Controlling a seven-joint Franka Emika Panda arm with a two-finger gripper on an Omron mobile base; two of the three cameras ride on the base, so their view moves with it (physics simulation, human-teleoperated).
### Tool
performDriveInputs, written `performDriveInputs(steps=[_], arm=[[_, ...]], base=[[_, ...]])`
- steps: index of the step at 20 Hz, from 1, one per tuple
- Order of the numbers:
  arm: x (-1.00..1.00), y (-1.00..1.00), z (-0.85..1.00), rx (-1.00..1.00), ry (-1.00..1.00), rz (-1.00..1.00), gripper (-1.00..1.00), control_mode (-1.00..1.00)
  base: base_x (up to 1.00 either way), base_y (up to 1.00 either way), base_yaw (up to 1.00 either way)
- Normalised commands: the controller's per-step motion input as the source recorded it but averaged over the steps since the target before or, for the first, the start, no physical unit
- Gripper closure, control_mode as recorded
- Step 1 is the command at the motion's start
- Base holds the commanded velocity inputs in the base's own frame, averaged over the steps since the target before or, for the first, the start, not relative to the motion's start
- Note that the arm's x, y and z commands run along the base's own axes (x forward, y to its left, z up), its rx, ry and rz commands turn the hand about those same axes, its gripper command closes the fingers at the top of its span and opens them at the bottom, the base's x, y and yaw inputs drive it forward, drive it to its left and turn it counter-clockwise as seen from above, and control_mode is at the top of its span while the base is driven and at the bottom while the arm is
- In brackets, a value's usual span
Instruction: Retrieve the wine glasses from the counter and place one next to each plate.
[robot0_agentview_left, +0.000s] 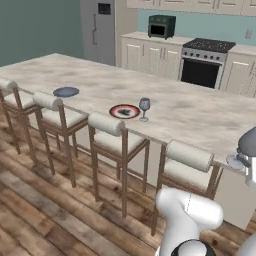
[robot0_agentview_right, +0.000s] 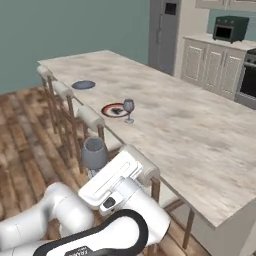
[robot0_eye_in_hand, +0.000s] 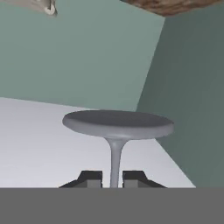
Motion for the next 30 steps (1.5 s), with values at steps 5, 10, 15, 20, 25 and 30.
performDriveInputs(steps=[5, 10, 15, 20, 25, 30], arm=[[0.0, 0.0, 0.0, 0.0, 0.0, 0.0, 1.0, 1.0], [0.0, 0.0, 0.0, 0.0, 0.0, 0.0, 1.0, 1.0], [0.0, 0.0, 0.0, 0.0, 0.0, 0.0, 1.0, 1.0], [0.0, 0.0, 0.0, 0.0, 0.0, 0.0, 1.0, 1.0], [0.0, 0.0, 0.0, 0.0, 0.0, 0.0, 1.0, 1.0], [0.0, 0.0, 0.0, 0.0, 0.0, 0.0, 1.0, 1.0]], base=[[0.2, 1.0, -0.46], [0.2, 1.0, -0.47], [0.24, 1.0, -0.47], [0.26, 1.0, -0.47], [0.24, 1.0, -0.42], [0.27, 1.0, -0.42]])
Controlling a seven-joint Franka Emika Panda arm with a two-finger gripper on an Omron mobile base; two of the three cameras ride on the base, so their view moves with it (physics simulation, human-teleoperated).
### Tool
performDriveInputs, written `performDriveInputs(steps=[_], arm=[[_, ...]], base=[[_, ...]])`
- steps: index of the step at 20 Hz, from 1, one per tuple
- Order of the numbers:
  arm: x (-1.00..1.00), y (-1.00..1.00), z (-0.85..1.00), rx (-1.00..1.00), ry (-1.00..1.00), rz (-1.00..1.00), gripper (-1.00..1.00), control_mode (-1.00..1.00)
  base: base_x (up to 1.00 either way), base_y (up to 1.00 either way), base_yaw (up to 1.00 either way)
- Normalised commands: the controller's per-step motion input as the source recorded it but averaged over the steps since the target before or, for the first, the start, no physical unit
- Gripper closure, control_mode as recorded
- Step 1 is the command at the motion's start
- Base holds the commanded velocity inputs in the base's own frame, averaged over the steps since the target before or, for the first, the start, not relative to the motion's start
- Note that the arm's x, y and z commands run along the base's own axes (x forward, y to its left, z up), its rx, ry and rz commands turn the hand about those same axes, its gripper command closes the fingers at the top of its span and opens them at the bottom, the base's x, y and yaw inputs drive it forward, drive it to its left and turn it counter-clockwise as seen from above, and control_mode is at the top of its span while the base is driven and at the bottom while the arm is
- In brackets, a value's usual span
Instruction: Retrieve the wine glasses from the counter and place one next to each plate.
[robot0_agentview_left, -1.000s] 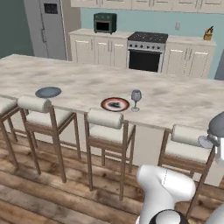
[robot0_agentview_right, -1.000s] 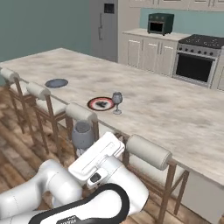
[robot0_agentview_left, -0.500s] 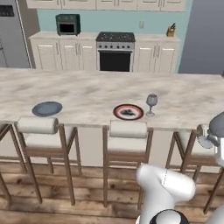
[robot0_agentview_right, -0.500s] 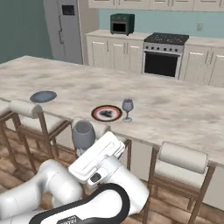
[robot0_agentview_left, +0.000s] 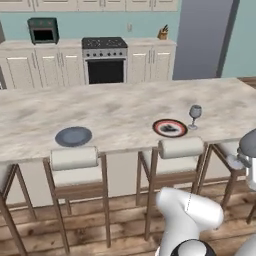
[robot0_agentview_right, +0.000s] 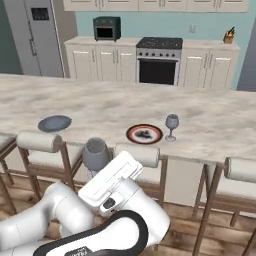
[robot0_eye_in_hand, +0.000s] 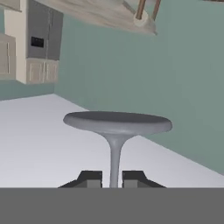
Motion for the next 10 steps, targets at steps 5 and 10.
performDriveInputs(steps=[5, 10], arm=[[0.0, 0.0, 0.0, 0.0, 0.0, 0.0, 1.0, 1.0], [0.0, 0.0, 0.0, 0.0, 0.0, 0.0, 1.0, 1.0]], base=[[0.54, 1.0, -0.4], [1.0, 0.49, -0.09]])
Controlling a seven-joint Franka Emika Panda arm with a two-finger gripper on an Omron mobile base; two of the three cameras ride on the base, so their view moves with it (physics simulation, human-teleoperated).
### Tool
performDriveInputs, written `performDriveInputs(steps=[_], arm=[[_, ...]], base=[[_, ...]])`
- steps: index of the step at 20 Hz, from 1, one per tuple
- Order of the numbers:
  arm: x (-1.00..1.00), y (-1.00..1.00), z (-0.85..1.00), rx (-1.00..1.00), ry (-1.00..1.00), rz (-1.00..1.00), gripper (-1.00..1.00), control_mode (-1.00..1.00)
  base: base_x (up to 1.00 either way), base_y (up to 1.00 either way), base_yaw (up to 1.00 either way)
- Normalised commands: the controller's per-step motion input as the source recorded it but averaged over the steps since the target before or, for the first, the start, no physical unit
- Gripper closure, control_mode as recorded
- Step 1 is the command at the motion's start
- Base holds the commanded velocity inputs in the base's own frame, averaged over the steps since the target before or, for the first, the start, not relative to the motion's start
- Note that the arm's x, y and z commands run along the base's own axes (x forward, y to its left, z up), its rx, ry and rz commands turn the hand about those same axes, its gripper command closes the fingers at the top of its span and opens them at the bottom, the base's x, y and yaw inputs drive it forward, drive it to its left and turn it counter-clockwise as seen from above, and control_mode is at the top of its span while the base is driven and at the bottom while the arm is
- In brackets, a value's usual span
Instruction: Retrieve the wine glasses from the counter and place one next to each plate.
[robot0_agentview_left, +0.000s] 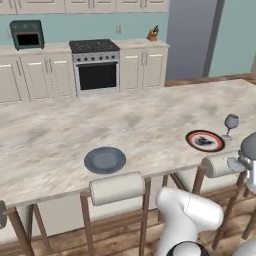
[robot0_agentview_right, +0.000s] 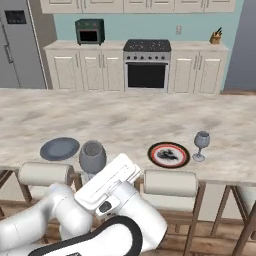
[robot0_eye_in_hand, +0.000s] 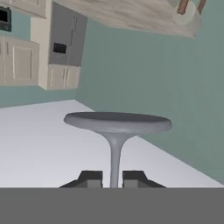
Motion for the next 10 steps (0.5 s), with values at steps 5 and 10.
performDriveInputs(steps=[5, 10], arm=[[0.0, 0.0, 0.0, 0.0, 0.0, 0.0, 1.0, 1.0], [0.0, 0.0, 0.0, 0.0, 0.0, 0.0, 1.0, 1.0]], base=[[0.8, 0.0, 0.06], [0.25, 0.06, 0.3]])
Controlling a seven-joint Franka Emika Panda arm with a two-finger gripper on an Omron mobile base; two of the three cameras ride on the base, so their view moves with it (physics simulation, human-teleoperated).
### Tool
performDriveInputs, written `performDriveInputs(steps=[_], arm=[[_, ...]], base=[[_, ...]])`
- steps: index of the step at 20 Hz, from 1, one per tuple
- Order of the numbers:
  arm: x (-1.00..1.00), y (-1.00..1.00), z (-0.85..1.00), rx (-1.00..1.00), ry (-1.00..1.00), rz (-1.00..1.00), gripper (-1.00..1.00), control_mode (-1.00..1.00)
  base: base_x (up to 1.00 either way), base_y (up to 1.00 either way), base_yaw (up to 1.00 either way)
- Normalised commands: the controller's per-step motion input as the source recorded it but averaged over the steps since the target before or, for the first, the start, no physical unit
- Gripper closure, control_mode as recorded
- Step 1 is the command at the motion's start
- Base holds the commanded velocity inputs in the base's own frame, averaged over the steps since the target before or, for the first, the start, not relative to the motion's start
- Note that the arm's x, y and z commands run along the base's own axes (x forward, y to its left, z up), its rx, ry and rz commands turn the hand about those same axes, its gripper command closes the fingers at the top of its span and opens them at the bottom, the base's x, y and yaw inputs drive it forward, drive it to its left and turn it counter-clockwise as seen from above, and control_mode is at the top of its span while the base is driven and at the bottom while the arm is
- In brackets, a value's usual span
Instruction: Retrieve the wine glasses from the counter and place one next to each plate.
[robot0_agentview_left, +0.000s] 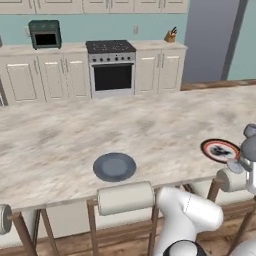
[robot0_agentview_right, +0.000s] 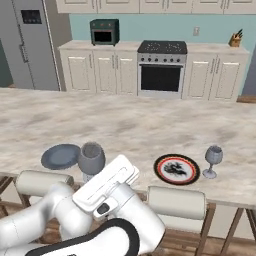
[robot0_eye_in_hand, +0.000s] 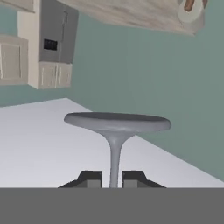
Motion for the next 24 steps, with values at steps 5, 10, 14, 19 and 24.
performDriveInputs(steps=[5, 10, 14, 19, 24], arm=[[0.0, 0.0, 0.0, 0.0, 0.0, 0.0, 1.0, 1.0], [0.01, 0.13, -0.06, -0.01, 0.0, 0.0, 1.0, -1.0], [0.3, 0.98, -0.14, -0.24, 0.07, -0.02, 1.0, -1.0], [0.51, 0.57, -0.03, -0.17, 0.16, -0.04, 1.0, -1.0], [0.51, 0.06, -0.05, -0.02, 0.06, 0.0, 1.0, -1.0]], base=[[0.0, 0.16, 0.32], [0.03, 0.3, 0.1], [0.0, 0.0, 0.0], [0.0, 0.0, 0.0], [0.0, 0.0, 0.0]])
